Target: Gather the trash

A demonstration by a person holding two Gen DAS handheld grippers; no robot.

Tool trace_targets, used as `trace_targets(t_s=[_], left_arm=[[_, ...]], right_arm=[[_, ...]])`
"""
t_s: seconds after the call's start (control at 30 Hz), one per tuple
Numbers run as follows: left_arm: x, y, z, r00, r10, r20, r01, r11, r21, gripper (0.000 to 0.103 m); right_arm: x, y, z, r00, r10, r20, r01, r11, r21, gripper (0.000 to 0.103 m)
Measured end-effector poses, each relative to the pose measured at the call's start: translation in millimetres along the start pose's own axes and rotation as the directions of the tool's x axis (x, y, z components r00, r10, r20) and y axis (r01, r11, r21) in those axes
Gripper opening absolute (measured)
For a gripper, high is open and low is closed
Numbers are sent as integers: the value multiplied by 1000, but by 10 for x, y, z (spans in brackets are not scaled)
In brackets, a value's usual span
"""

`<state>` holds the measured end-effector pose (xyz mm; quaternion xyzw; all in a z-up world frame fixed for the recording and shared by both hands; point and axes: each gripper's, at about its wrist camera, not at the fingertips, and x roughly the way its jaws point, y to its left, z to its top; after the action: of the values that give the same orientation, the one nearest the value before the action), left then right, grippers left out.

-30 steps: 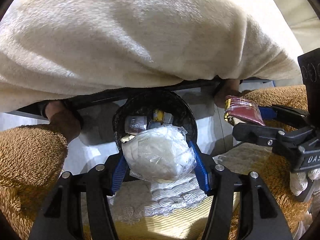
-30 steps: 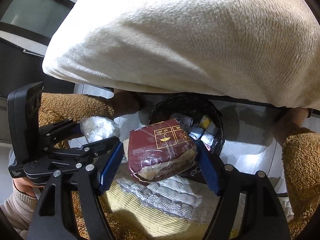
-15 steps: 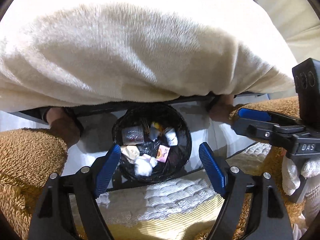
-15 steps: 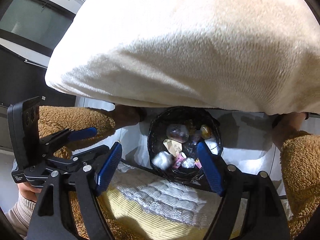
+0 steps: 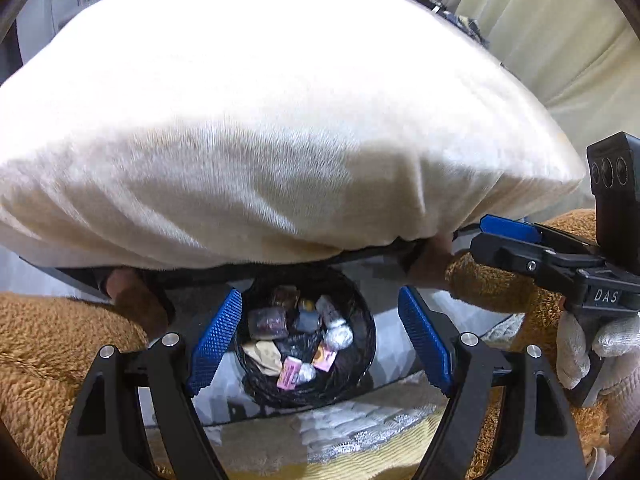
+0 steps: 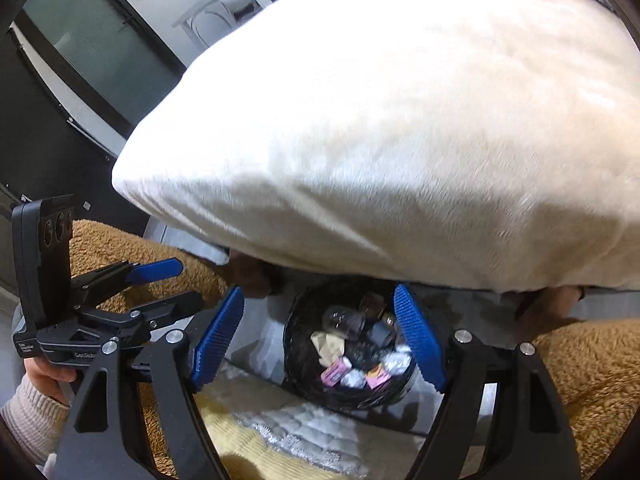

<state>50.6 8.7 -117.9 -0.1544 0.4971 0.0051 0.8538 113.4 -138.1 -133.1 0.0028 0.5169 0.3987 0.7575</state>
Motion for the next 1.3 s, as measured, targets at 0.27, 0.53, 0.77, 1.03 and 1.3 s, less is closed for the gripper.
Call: trace_targets(t_s=[0.27,0.53,0.77,1.03,1.3], left_arm=[[-357,-141,27,979,7,202,-22,997,72,79],[-662,-164,25,930,29,367,-62,995,78,79],[-821,-173,25,893,41,449,-86,993,80,85],[-918,-163,26,853,78,517,-125,991,56,89],[-989,-318,-33,807,69,587,-174,977,125,97]], right_arm=[[-339,154,32,980,-50,192,71,992,-107,77],[-620,141,88,941,-79,329,119,988,-102,77],[-709,167,89,911,-131,392,187,976,-109,77],[-798,248,33,861,-177,477,268,955,-129,90],[-824,237,52,833,-200,516,299,947,-116,98]])
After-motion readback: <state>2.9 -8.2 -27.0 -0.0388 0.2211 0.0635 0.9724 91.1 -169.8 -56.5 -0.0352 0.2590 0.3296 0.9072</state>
